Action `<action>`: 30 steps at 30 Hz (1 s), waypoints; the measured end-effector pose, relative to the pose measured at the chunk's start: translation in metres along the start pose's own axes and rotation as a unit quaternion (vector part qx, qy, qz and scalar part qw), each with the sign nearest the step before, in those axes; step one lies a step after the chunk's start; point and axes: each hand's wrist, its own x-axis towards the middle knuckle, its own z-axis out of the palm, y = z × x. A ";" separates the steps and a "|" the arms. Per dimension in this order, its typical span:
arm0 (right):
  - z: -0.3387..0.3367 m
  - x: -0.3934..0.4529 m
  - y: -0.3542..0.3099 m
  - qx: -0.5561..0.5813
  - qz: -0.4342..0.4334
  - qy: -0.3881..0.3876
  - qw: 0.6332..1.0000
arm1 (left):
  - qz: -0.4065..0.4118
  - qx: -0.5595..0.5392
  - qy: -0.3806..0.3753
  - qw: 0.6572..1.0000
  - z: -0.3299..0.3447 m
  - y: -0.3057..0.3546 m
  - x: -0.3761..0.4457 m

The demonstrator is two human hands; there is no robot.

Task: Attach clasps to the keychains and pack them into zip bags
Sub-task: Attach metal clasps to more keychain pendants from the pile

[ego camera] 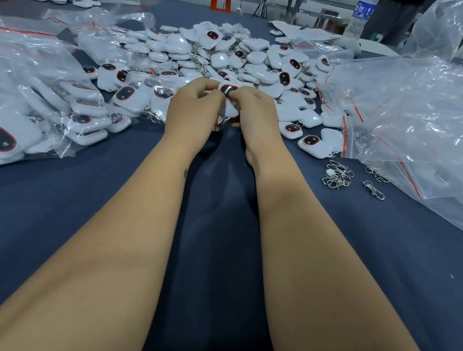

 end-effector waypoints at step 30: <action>0.000 0.000 0.002 -0.014 -0.011 -0.028 0.999 | 0.039 0.099 0.029 0.994 0.003 -0.001 0.001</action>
